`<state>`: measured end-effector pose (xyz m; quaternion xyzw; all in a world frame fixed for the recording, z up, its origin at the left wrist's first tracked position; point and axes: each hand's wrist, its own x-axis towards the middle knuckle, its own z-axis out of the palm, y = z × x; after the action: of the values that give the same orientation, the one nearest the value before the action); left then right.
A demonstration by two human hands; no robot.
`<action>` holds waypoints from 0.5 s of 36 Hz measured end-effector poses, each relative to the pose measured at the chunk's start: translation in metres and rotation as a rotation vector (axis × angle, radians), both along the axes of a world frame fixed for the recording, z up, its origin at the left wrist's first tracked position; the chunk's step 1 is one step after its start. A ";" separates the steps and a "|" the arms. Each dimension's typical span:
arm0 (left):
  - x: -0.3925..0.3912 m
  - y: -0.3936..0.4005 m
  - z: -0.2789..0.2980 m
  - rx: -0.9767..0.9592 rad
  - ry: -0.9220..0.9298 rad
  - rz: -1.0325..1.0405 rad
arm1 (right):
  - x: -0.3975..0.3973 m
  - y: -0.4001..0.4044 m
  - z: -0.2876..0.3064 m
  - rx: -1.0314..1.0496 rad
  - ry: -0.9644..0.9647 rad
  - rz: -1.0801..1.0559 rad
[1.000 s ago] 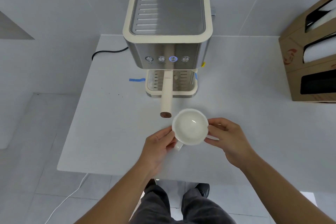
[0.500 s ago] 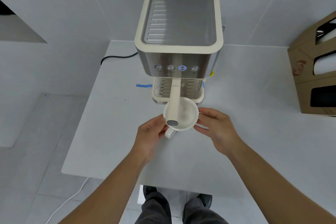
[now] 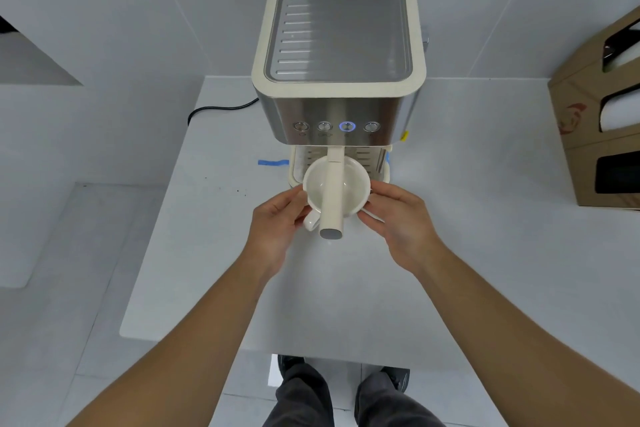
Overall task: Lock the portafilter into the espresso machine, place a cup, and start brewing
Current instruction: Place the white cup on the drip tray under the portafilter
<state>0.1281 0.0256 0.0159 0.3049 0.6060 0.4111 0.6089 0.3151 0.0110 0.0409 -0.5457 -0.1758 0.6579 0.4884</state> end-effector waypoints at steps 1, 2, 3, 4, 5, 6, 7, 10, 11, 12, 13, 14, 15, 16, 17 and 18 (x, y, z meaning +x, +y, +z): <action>0.000 0.002 0.000 -0.003 0.007 -0.003 | -0.001 0.001 0.000 -0.003 0.006 -0.017; 0.000 0.004 0.000 -0.006 0.012 -0.004 | -0.001 0.001 0.000 -0.005 0.013 -0.033; 0.000 0.006 0.001 -0.006 0.016 -0.006 | -0.001 0.002 0.000 -0.007 0.020 -0.044; -0.001 0.008 0.001 -0.004 0.015 -0.008 | -0.001 0.002 0.000 -0.007 0.025 -0.050; -0.001 0.010 0.002 -0.002 0.014 -0.011 | -0.002 0.003 0.000 -0.005 0.028 -0.051; -0.001 0.013 0.002 0.000 0.012 -0.014 | -0.002 0.004 0.000 -0.003 0.031 -0.051; -0.001 0.015 0.002 0.003 0.013 -0.015 | -0.003 0.005 0.000 -0.001 0.034 -0.050; -0.001 0.023 0.003 0.004 0.028 -0.022 | -0.004 0.008 0.001 -0.001 0.033 -0.048; 0.000 0.025 0.003 0.003 0.036 -0.026 | -0.005 0.009 0.001 -0.004 0.033 -0.052; 0.000 0.028 0.004 -0.001 0.042 -0.028 | -0.005 0.009 0.001 -0.009 0.036 -0.059; 0.000 0.031 0.004 -0.003 0.049 -0.030 | -0.006 0.010 0.001 -0.013 0.042 -0.069; 0.000 0.034 0.004 -0.003 0.052 -0.033 | -0.006 0.011 0.002 -0.014 0.049 -0.077; 0.000 0.037 0.004 0.001 0.057 -0.038 | -0.008 0.012 0.002 -0.014 0.056 -0.081; 0.000 0.039 0.003 0.005 0.064 -0.043 | -0.008 0.012 0.003 -0.014 0.061 -0.082; -0.001 0.042 0.003 0.008 0.074 -0.049 | -0.009 0.012 0.004 -0.013 0.064 -0.083; -0.001 0.045 0.003 0.011 0.077 -0.051 | -0.011 0.013 0.004 -0.014 0.065 -0.084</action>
<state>0.1274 0.0702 0.0193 0.3390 0.6190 0.3866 0.5937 0.3045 0.0240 0.0448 -0.5341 -0.1323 0.6554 0.5173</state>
